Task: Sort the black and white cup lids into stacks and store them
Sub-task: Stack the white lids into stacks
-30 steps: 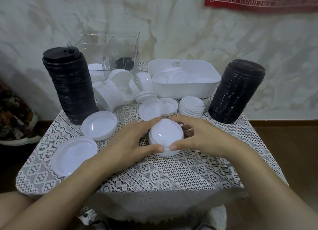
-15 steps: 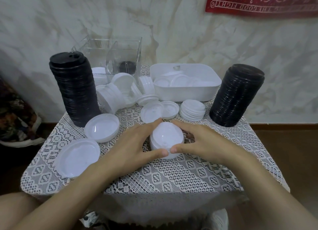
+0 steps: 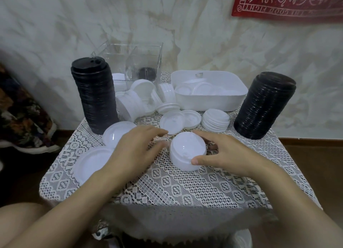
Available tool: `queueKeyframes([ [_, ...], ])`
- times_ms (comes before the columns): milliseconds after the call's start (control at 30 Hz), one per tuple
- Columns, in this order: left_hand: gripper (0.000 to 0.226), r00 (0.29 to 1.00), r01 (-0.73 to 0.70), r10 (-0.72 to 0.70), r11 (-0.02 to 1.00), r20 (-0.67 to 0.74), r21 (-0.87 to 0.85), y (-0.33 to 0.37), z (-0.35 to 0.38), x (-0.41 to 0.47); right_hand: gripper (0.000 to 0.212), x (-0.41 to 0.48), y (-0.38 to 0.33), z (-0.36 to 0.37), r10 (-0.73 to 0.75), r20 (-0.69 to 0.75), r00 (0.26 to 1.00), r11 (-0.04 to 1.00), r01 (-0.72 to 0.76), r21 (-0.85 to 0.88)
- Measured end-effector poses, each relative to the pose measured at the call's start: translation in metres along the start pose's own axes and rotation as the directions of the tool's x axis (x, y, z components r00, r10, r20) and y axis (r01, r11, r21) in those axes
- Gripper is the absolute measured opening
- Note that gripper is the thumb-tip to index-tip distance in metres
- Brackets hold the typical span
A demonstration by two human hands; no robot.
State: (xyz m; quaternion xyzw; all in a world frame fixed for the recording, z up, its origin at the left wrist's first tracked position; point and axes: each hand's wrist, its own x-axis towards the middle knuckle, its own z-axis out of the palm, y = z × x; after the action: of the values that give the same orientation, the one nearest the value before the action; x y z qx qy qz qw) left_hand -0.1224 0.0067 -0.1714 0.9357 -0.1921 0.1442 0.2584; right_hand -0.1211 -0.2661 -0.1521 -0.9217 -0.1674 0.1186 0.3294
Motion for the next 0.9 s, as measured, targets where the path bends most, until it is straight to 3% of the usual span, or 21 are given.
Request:
queueKeyframes([
  [67, 0.027, 0.996, 0.032, -0.020, 0.990, -0.091, 0.137, -0.005, -0.007, -0.002, 0.087, 0.000, 0.000, 0.000, 0.006, -0.001, 1.000, 1.000, -0.006, 0.010],
  [133, 0.029, 0.988, 0.108, -0.075, 0.960, -0.133, 0.259, -0.010, -0.013, -0.005, 0.092, 0.001, 0.000, 0.001, 0.008, -0.008, 1.000, 1.000, -0.008, 0.009],
  [233, 0.031, 0.977, 0.213, -0.181, 0.891, -0.116, 0.402, -0.016, -0.019, -0.007, 0.094, 0.001, -0.001, 0.002, 0.011, -0.008, 1.000, 1.000, -0.011, 0.012],
  [367, 0.009, 0.974, 0.223, -0.205, 0.832, -0.091, 0.507, -0.016, -0.019, -0.006, 0.088, 0.000, -0.003, 0.001, 0.017, -0.012, 1.000, 0.999, -0.016, 0.039],
  [467, 0.010, 0.973, 0.224, -0.188, 0.907, -0.132, 0.358, -0.005, -0.019, -0.003, 0.090, -0.001, -0.003, 0.001, 0.014, -0.015, 1.000, 0.999, -0.013, 0.040],
  [633, 0.006, 0.968, 0.191, -0.210, 0.971, -0.137, -0.142, 0.016, -0.011, 0.006, 0.096, 0.001, -0.007, 0.001, 0.024, -0.055, 0.998, 0.996, -0.019, 0.089],
  [767, 0.015, 0.981, 0.141, -0.191, 0.846, -0.046, -0.515, 0.019, 0.001, 0.015, 0.090, 0.007, -0.022, 0.001, -0.013, -0.223, 0.975, 0.996, 0.033, 0.085],
  [900, 0.008, 0.992, 0.078, -0.127, 0.715, -0.020, -0.695, 0.027, 0.003, 0.026, 0.088, 0.013, -0.037, 0.001, -0.045, -0.343, 0.938, 0.997, 0.064, 0.045],
])
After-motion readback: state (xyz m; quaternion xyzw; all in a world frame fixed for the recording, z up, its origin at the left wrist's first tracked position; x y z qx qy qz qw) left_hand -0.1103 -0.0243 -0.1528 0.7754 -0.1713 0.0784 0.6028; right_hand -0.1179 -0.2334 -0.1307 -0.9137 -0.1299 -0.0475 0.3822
